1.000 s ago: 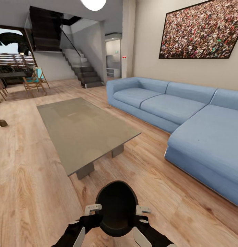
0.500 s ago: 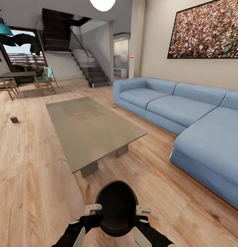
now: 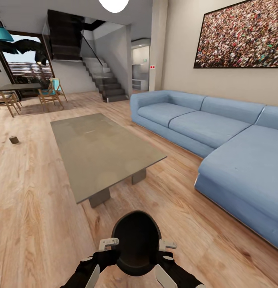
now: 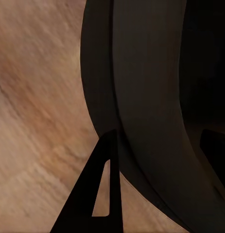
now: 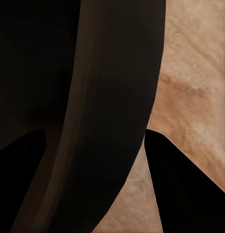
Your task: Place each of the two pumpkins and all three candles from the living room inside a cabinet in the living room (use any cabinet), then make sure every cabinet is closed, and position the cauldron so it is next to a table in the living room.
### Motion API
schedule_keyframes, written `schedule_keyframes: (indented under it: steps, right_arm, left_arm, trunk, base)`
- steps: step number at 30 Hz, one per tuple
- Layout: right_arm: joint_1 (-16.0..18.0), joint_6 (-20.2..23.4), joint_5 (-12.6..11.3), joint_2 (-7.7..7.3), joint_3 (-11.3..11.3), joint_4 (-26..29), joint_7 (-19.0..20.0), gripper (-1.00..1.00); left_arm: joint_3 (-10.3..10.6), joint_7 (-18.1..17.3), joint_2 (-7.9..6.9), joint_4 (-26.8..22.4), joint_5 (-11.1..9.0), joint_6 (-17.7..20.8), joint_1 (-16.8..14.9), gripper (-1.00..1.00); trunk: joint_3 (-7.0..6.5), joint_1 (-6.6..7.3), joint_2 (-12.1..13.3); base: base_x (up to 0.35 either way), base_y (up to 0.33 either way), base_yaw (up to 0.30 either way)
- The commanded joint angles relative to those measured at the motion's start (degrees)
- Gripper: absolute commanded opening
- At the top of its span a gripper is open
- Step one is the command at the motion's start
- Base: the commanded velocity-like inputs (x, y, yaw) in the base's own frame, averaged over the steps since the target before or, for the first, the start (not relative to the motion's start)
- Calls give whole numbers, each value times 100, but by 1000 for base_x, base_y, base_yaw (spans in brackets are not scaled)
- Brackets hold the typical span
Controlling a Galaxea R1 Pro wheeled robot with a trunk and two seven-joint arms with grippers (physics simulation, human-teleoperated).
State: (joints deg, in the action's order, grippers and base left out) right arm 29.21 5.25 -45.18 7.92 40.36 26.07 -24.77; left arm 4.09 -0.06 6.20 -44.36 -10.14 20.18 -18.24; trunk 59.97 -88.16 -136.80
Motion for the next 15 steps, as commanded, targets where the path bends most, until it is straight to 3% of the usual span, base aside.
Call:
schedule_keyframes:
  steps: [1,15]
  right_arm:
    - [5,24,-113,25,191,12,-46,-100]
    - [5,28,-113,25,191,12,-59,-100]
  left_arm:
    - [57,-11,4,-11,-146,30,-4,-100]
    - [56,-11,4,-11,-146,30,-4,-100]
  trunk:
    - [4,0,-3]
    - [4,0,-3]
  base:
    - [188,-26,0]
    - [185,-40,0]
